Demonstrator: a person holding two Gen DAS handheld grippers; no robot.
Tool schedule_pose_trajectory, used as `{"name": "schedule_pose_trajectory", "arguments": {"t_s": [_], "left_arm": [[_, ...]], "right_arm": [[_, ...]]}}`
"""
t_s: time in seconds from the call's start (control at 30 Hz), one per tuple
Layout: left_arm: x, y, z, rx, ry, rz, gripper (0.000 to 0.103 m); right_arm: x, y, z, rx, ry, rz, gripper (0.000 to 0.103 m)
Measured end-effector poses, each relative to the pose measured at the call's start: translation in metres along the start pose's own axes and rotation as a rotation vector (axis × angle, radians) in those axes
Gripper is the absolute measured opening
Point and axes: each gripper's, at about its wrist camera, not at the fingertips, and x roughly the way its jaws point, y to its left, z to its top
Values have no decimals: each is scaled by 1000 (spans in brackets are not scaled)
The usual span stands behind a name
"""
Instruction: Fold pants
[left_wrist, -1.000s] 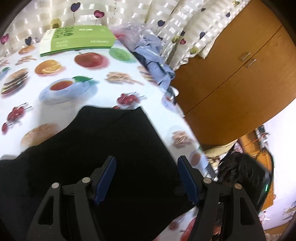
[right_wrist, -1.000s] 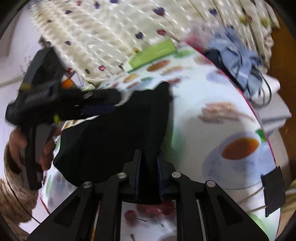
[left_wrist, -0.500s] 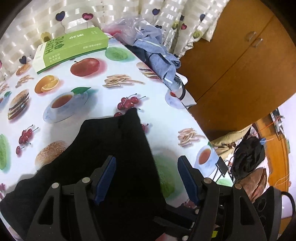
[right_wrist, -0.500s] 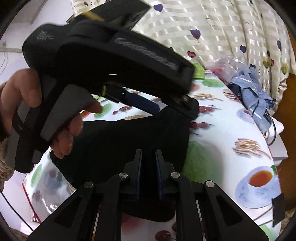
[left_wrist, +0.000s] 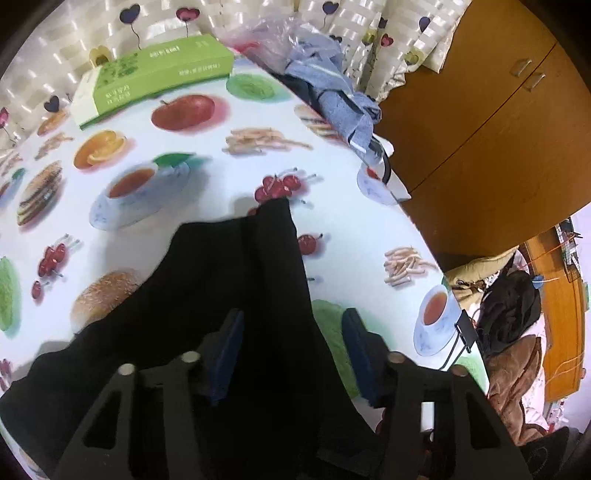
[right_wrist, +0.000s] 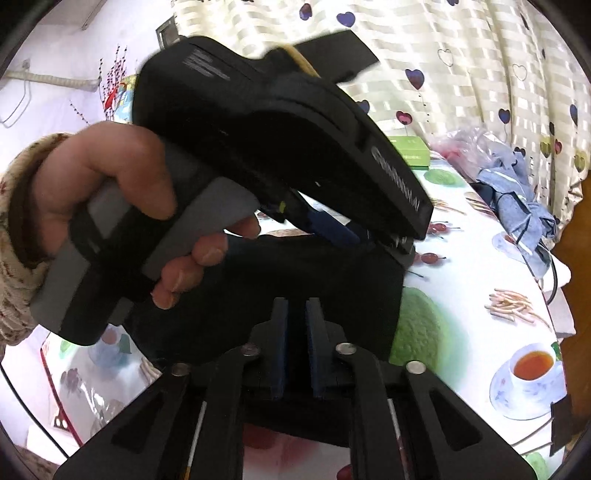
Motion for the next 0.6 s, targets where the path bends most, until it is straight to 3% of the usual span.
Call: {"name": "schedule_pose_trajectory", "arguments": {"t_s": [0.03, 0.23, 0.33, 0.47, 0.57, 0.6], "left_arm": [[4, 2, 0, -9, 12, -10, 43], [19, 8, -3, -24, 34, -59, 26], [27, 12, -2, -60, 49, -97, 25], [28, 7, -3, -38, 34, -100, 25], [28, 9, -2, -48, 37, -114, 25], [29, 9, -2, -53, 38, -118, 25]], "right_arm": [[1, 0, -1, -3, 7, -1, 8], [-3, -5, -6, 22, 9, -25, 8], [-18, -19, -11, 75, -3, -10, 8], [-41, -50, -18, 172, -31, -59, 8], [-43, -65, -20, 250, 4, -52, 22], [-42, -65, -20, 246, 9, -57, 38]]}}
